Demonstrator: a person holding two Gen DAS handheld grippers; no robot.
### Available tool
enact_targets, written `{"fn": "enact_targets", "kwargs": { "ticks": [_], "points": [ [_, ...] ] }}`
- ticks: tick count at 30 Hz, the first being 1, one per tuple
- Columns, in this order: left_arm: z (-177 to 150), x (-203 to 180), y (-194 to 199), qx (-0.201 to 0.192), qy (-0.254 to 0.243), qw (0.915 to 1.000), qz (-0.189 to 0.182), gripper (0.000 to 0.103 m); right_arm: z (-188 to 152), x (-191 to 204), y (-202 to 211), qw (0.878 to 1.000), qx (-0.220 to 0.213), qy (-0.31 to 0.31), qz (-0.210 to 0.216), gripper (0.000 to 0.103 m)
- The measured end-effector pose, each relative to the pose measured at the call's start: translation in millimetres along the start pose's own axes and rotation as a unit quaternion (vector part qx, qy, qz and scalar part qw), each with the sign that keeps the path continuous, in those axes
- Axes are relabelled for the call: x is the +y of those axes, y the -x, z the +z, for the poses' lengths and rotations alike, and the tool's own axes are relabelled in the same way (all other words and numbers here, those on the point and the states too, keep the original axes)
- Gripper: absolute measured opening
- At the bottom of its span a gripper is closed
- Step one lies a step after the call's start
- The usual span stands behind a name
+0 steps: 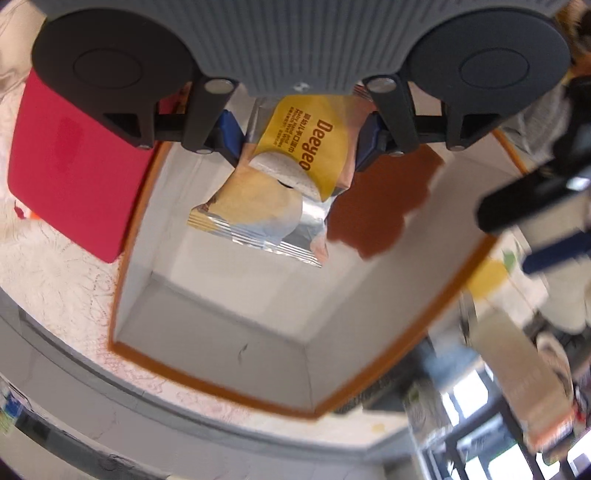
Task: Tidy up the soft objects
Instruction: 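Open the left tool over the box while the right tool releases the packet inside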
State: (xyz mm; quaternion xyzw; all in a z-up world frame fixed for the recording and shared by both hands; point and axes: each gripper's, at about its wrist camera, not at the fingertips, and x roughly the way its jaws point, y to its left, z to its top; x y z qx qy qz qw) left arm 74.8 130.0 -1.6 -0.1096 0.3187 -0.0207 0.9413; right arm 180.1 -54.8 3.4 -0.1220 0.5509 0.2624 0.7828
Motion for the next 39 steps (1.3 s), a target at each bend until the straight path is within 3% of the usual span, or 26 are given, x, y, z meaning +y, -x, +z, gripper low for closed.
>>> {"fn": "enact_targets", "kwargs": {
  "ticks": [8,14,17,19,20,24,29,31,35,39],
  "points": [
    [0,4,-5,0.006,0.013,0.9999,0.006,0.103,-3,23,-22,0.992,0.031,0.103,-0.072,0.062],
    [0,5,-7,0.018,0.01,0.9998,0.005,0.103,-4,30,-26,0.991,0.044,0.115,-0.056,0.062],
    [-2,4,-8,0.02,0.005,0.9998,0.006,0.103,-3,34,-29,0.988,0.045,0.126,-0.075,0.062],
    [-1,4,-8,0.019,0.007,0.9998,0.005,0.103,-1,36,-33,0.988,0.05,0.124,-0.078,0.065],
    [-1,4,-8,0.02,0.009,0.9998,0.001,0.103,-1,37,-33,0.988,0.05,0.123,-0.082,0.071],
    [-1,7,-7,0.019,0.018,0.9996,-0.006,0.103,0,41,-23,0.985,0.011,0.142,-0.101,0.092],
    [0,11,-7,0.026,0.029,0.9991,-0.018,0.103,2,41,-8,0.988,-0.029,0.131,-0.079,0.1],
    [0,12,-7,0.029,0.034,0.9985,-0.031,0.103,2,40,-3,0.99,-0.042,0.126,-0.054,0.101],
    [-1,11,-6,0.037,0.035,0.9966,-0.065,0.103,-1,43,1,0.99,-0.059,0.12,-0.039,0.101],
    [0,6,0,0.027,0.035,0.9961,-0.076,0.103,-4,46,8,0.99,-0.072,0.116,-0.034,0.101]
  ]
}}
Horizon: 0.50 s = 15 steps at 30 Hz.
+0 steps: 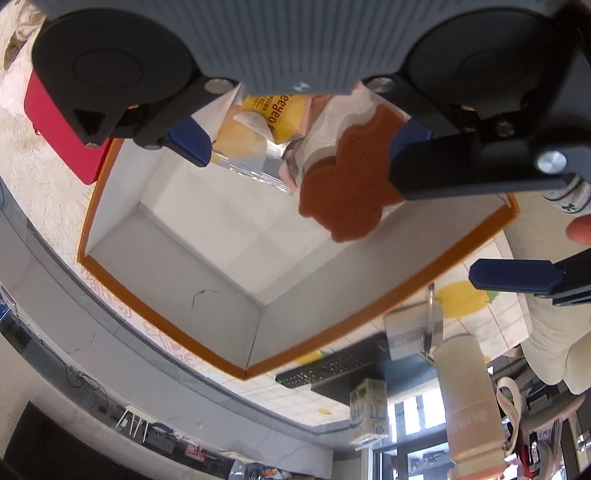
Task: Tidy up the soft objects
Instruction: 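Open the left tool over the box while the right tool releases the packet inside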
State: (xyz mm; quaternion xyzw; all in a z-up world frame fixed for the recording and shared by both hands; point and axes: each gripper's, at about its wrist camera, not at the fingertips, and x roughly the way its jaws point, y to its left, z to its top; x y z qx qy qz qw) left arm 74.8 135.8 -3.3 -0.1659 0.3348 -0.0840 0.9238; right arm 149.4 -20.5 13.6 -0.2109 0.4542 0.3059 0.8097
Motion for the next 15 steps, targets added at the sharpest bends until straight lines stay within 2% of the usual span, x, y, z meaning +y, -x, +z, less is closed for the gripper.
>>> {"fn": "enact_targets", "kwargs": {
  "ticks": [2,5,7,15],
  "points": [
    [0,1,1,-0.003,0.018,0.9997,-0.018,0.103,-1,-2,5,1.0,-0.006,-0.015,0.011,0.1],
    [-3,1,5,-0.03,0.058,0.9964,-0.053,0.103,-2,-8,18,0.998,-0.027,-0.049,0.033,0.1],
    [-2,-6,9,-0.041,0.051,0.9958,-0.064,0.103,-4,-10,27,0.997,-0.044,-0.059,0.034,0.1],
    [6,-53,15,-0.033,0.008,0.9957,-0.086,0.103,-33,-30,66,0.992,-0.083,-0.093,0.026,0.1]
  ]
}}
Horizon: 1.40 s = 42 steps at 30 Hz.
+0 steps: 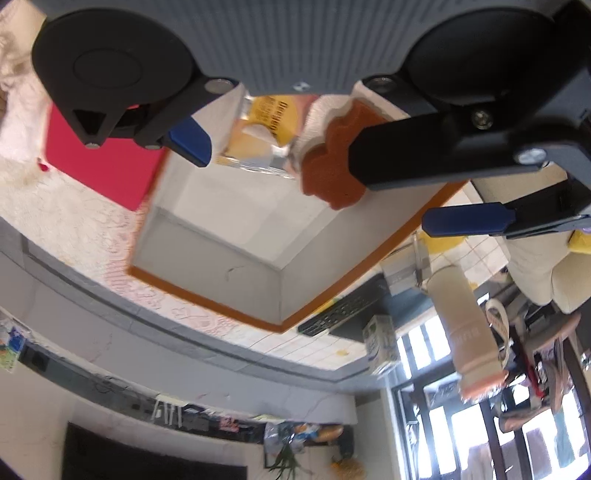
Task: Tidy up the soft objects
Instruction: 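Move the right tool to the white cloth bag and grasp its strap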
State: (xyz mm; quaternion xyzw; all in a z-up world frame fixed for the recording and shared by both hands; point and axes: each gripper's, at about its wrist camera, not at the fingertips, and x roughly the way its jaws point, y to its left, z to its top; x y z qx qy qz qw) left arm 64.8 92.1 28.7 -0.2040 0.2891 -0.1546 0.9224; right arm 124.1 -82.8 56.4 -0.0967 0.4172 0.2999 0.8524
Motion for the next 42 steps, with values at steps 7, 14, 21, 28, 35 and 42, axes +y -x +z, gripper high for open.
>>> {"fn": "enact_targets", "kwargs": {
  "ticks": [7,14,21,28,35,42],
  "points": [
    [2,-60,-5,-0.037,-0.02,0.9988,-0.025,0.103,-15,-41,57,0.997,-0.056,-0.044,-0.013,0.1],
    [16,-114,-16,-0.062,-0.025,0.9969,-0.042,0.103,-45,-102,128,0.985,-0.11,-0.124,-0.052,0.1],
    [14,-167,-49,-0.064,-0.125,0.9901,0.002,0.103,-101,-173,169,0.962,-0.131,-0.186,-0.151,0.1],
    [-13,-202,-93,-0.05,-0.198,0.9776,0.051,0.103,-154,-244,187,0.917,-0.144,-0.283,-0.24,0.1],
    [-37,-205,-117,-0.002,-0.222,0.9735,0.056,0.103,-179,-260,107,0.926,-0.063,-0.329,-0.174,0.1],
    [-56,-190,-114,0.028,-0.228,0.9717,0.054,0.103,-193,-262,52,0.93,0.013,-0.336,-0.148,0.094]
  ]
}}
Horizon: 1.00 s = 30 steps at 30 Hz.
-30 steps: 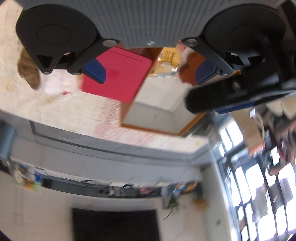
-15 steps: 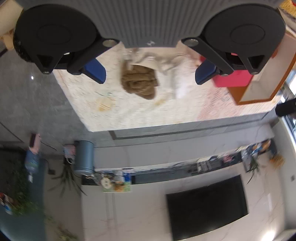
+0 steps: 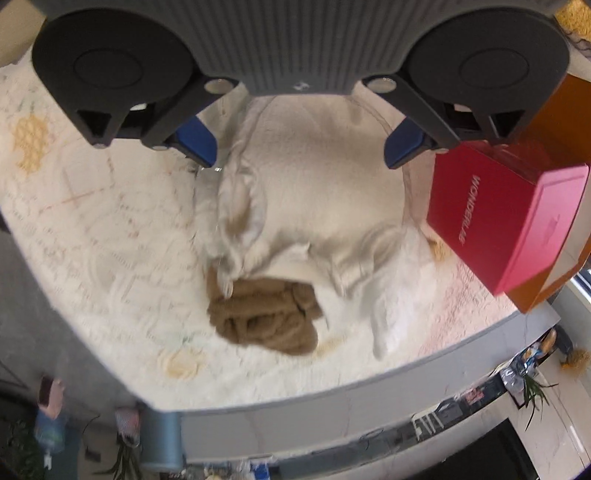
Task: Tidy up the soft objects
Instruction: 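Move the right tool to the white cloth bag and grasp its strap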
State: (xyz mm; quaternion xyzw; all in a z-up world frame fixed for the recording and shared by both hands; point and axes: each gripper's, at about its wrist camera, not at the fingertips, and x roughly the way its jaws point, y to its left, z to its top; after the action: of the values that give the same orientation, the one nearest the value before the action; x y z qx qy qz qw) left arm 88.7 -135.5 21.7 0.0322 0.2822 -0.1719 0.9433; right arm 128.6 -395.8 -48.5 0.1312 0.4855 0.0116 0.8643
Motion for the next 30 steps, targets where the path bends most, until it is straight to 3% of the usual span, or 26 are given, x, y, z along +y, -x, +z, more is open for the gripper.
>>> {"fn": "enact_targets", "kwargs": {
  "ticks": [1,2,4,5,9,14,16,21,23,26,28,30],
  "points": [
    [-2,0,-1,0.003,0.0,1.0,0.001,0.103,-1,-3,-5,1.0,0.005,-0.002,0.008,0.093],
    [-5,0,-1,0.006,0.0,1.0,0.002,0.103,-3,-6,-10,1.0,0.014,-0.006,0.014,0.085],
    [-8,2,0,0.011,-0.001,0.9999,0.006,0.103,-6,-13,-20,0.999,0.028,-0.021,0.012,0.064],
    [-10,2,0,0.014,-0.001,0.9999,0.008,0.103,-6,-16,-21,0.999,0.032,-0.026,0.01,0.047],
    [-15,4,4,0.028,-0.004,0.9991,0.032,0.103,-12,-30,-10,0.995,0.03,-0.062,0.071,0.021],
    [-22,0,13,0.014,-0.038,0.996,0.079,0.103,-16,-32,11,0.989,0.011,-0.065,0.132,0.022],
    [-24,-2,16,0.006,-0.054,0.9936,0.099,0.103,-16,-35,16,0.982,0.006,-0.08,0.174,0.028],
    [-27,-3,15,0.014,-0.055,0.9936,0.098,0.103,-11,-37,17,0.958,-0.008,-0.114,0.262,0.033],
    [-27,-2,13,0.018,-0.05,0.9939,0.097,0.103,-9,-36,13,0.952,-0.009,-0.124,0.279,0.036],
    [-28,0,10,0.025,-0.047,0.9938,0.098,0.103,-4,-33,7,0.955,-0.013,-0.128,0.266,0.04],
    [-29,1,10,0.028,-0.043,0.9937,0.1,0.103,0,-37,1,0.95,-0.02,-0.143,0.277,0.041],
    [-29,2,10,0.03,-0.037,0.9939,0.099,0.103,4,-43,-1,0.943,-0.036,-0.173,0.282,0.058]
  ]
}}
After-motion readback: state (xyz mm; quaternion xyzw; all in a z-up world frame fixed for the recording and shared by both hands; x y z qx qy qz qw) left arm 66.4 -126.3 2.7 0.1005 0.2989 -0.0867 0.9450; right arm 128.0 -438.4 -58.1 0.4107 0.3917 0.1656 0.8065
